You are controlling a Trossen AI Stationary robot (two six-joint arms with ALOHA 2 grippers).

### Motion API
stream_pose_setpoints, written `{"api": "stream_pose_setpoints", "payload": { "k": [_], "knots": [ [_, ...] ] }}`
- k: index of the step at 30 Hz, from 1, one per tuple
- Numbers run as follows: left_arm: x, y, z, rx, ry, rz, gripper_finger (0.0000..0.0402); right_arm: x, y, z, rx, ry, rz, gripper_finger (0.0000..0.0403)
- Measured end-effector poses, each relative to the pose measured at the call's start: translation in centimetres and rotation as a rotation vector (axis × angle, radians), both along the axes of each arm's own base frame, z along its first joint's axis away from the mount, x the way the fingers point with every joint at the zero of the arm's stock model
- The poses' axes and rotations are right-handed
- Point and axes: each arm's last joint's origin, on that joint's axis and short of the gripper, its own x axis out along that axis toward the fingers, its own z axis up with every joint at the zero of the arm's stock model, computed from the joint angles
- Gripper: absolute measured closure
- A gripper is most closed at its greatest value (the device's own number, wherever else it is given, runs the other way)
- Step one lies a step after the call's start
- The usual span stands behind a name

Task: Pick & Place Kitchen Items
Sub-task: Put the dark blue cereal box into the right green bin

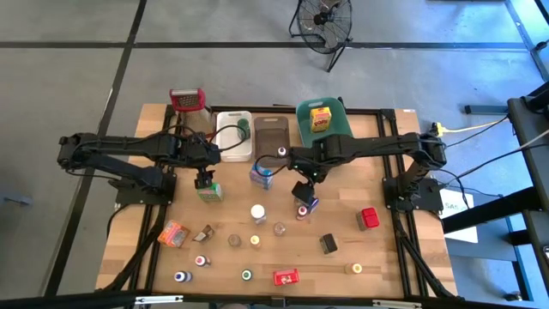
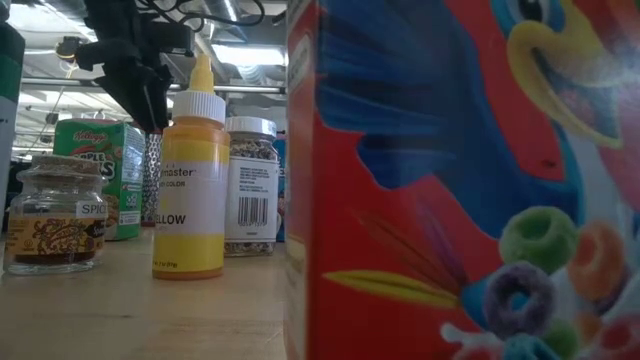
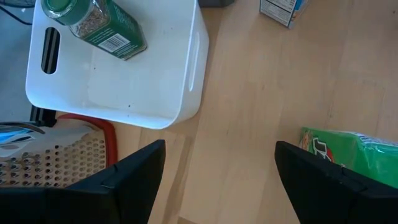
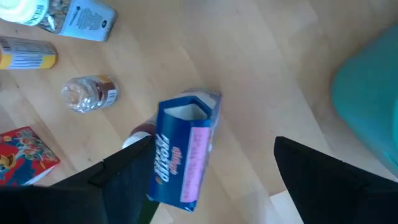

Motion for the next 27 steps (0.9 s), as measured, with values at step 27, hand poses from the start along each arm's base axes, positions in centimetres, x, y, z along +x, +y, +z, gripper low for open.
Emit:
{"api": "stream_pose_setpoints", "payload": {
  "k": [27],
  "knots": [
    [0.2, 0.0, 0.1, 0.002, -0.022, -0.002, 0.0103, 0.9, 2.2, -1.9, -0.049, 0.049, 0.031, 0.0073]
  ]
}}
